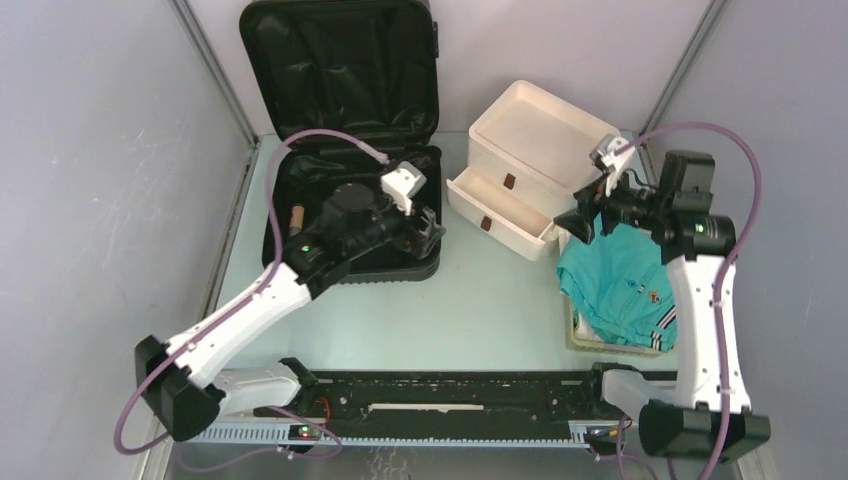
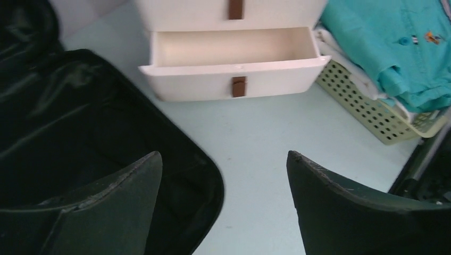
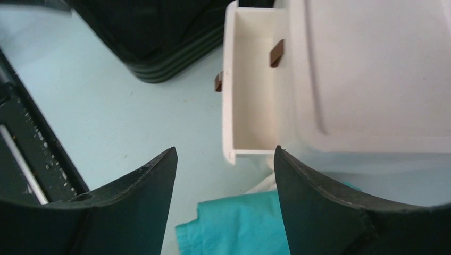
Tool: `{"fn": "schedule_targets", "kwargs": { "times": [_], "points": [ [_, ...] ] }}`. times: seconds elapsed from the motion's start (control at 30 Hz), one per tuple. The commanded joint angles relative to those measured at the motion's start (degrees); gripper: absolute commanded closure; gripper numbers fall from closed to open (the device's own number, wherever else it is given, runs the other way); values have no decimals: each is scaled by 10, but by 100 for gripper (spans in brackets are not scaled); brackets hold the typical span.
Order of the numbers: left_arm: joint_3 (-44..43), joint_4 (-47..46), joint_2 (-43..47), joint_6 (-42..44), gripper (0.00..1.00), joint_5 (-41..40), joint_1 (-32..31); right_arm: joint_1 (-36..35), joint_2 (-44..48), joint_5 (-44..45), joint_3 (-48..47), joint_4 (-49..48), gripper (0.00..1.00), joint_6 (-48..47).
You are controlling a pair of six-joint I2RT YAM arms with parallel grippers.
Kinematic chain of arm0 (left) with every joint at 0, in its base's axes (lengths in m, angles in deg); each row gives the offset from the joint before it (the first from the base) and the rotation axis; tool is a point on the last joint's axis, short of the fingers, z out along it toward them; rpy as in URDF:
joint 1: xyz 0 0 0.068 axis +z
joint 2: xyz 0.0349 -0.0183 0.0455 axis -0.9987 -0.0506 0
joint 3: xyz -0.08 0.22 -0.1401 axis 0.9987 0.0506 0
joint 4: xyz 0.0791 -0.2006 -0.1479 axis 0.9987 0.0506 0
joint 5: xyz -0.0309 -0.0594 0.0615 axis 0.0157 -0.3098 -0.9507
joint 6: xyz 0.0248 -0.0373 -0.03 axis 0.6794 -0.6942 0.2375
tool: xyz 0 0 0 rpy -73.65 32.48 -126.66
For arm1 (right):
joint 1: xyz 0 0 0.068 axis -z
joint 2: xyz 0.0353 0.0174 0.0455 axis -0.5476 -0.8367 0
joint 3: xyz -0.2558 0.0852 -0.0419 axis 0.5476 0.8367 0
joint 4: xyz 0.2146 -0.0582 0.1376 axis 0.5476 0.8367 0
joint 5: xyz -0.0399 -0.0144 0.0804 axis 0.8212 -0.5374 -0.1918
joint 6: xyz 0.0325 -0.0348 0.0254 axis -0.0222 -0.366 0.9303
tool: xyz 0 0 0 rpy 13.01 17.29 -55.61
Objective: Open, take out, and arrange the luggage
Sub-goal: Open the drawer of the storage box, then pick up the makeup from the opened luggage.
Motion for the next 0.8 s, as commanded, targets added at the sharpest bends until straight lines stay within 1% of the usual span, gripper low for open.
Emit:
{"fn": "schedule_targets", "kwargs": {
  "times": [0.0, 0.07, 0.23, 0.33, 0.37, 0.43, 0.57, 0.7, 0.73, 0.77],
  "points": [
    [37, 56, 79, 43, 6, -27, 50, 19, 80, -119, 83, -42, 24, -41],
    [51, 55, 117, 39, 0, -26, 80, 20, 105, -154, 125, -57, 23, -43],
    [73, 60, 170, 27, 0, -15, 156, 21, 119, -227, 207, -71, 24, -45],
    [77, 73, 179, 26, 0, -5, 212, 21, 119, -244, 248, -79, 25, -58],
    [79, 74, 179, 13, 0, -4, 229, 20, 119, -245, 257, -78, 26, -68],
    [84, 75, 177, 5, 0, -5, 259, 17, 116, -239, 259, -80, 25, -71],
    [91, 79, 155, 5, 0, -26, 305, 13, 114, -226, 259, -85, 25, -69],
    [83, 82, 100, -11, 0, -39, 344, 8, 110, -220, 259, -85, 25, -69],
    [50, 98, 30, -44, 0, -39, 377, 1, 106, -205, 259, -87, 25, -68],
    [38, 104, 7, -49, 0, -44, 384, -1, 106, -201, 259, -87, 25, -68]
  ]
}}
